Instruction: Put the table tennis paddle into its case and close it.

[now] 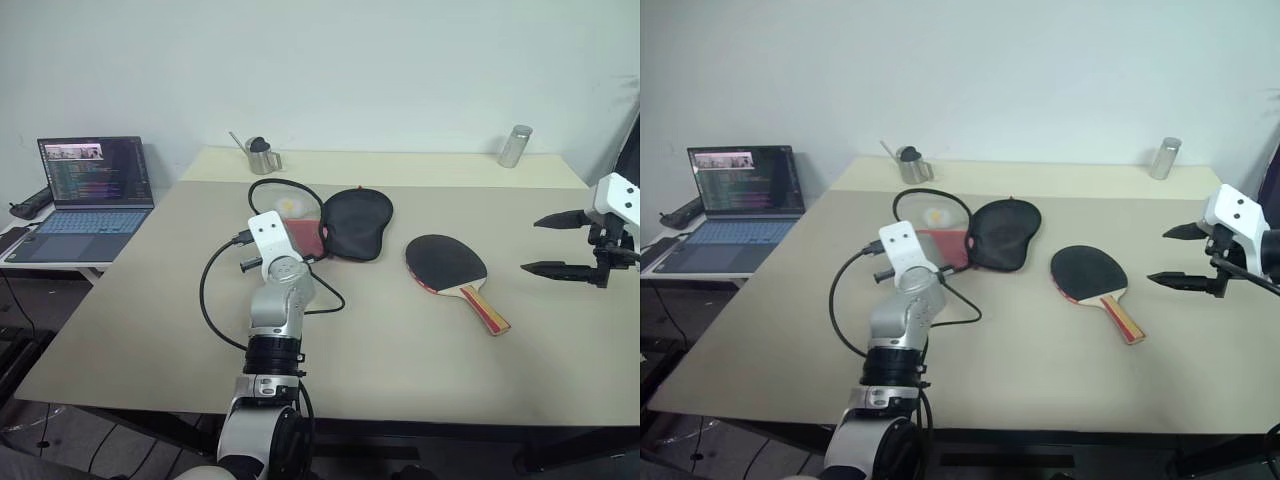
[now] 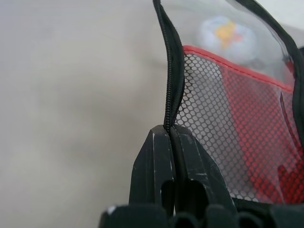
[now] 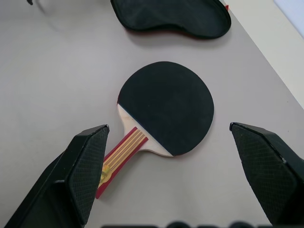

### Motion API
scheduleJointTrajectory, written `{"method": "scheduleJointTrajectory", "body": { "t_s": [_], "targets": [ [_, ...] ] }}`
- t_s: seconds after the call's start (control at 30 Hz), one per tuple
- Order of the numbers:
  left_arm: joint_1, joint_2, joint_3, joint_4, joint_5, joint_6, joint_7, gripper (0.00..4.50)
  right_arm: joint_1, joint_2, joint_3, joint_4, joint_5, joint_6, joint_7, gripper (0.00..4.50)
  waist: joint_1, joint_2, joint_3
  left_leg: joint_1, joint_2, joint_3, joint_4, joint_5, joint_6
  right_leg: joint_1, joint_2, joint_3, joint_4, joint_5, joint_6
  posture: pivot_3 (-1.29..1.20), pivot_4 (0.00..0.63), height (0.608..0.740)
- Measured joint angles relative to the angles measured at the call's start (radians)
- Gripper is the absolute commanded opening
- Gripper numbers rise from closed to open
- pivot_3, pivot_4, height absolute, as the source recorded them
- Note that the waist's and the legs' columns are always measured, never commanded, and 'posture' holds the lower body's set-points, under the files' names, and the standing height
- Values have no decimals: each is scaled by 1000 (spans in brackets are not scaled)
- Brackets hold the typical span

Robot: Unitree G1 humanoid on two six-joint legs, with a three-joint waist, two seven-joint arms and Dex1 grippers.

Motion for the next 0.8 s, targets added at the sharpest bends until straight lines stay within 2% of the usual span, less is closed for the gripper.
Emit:
{"method": "scheduleJointTrajectory", "body": {
  "t_s": [0.3, 0.53, 0.8],
  "targets": [
    [-1, 1, -110, -16, 57, 47, -48, 23, 20, 0, -12, -18, 20, 7, -5, 4500, 0, 0, 0, 0, 0, 0, 0, 0, 0, 0, 0, 0, 0, 0, 0, 0, 150, 740],
    [-2, 1, -142, -33, 101, 118, -70, 23, 25, 0, -12, -26, 27, 9, -18, 4500, 0, 0, 0, 0, 0, 0, 0, 0, 0, 0, 0, 0, 0, 0, 0, 0, 150, 740],
    [-1, 10, -201, -103, 143, 144, -168, 23, 25, 0, -12, -26, 27, 9, -21, 4500, 0, 0, 0, 0, 0, 0, 0, 0, 0, 0, 0, 0, 0, 0, 0, 0, 150, 740]
  ]
}}
